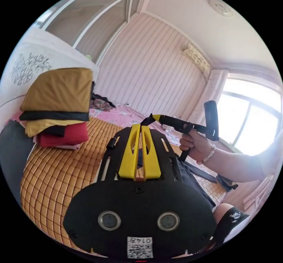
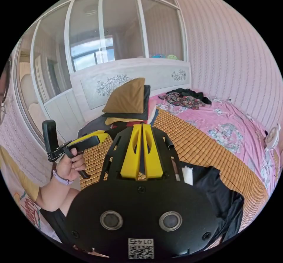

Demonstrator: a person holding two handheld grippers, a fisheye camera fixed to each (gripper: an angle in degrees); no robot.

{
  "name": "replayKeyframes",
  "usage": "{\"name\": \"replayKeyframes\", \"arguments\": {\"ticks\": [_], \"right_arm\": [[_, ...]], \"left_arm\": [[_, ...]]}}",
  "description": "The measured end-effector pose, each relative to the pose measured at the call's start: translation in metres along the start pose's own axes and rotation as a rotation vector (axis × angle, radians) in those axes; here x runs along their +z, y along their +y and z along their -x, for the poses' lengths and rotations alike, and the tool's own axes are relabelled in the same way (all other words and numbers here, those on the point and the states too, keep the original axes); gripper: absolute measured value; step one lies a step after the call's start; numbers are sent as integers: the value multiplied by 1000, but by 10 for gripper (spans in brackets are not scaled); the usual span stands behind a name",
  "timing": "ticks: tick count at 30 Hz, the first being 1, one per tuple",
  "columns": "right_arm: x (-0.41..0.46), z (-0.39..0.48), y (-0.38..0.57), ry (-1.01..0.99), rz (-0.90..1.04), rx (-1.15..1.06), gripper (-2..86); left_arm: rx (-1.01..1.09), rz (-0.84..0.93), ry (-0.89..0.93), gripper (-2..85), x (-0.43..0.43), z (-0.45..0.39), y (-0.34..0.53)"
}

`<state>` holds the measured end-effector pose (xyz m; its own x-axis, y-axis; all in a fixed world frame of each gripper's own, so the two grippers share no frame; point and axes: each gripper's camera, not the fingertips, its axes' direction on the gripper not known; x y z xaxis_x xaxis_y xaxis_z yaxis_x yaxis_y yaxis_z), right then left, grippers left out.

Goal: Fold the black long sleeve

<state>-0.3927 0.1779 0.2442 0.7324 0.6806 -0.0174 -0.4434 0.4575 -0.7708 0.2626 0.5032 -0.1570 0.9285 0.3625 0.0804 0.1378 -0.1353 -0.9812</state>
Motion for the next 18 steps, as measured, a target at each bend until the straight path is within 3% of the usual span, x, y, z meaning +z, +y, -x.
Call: {"name": "replayKeyframes", "arguments": {"ticks": [3,5,8,11,14,18], "right_arm": [[-132,-31,45,127,-109,51,-1],[-231,-45,100,250,-151,143,5],[-314,-60,200,384,-89,340,17],[-349,-77,316,513,80,552,62],[-356,-87,399,445,174,703,85],[-338,-87,433,406,219,668,89]], "left_arm": [[107,-9,217,-10,31,-93,-24],[175,92,441,-9,61,-170,-24],[242,293,606,-6,96,-250,14],[245,529,627,4,124,-285,65],[232,682,533,13,135,-287,92],[230,780,395,20,142,-277,87]]}}
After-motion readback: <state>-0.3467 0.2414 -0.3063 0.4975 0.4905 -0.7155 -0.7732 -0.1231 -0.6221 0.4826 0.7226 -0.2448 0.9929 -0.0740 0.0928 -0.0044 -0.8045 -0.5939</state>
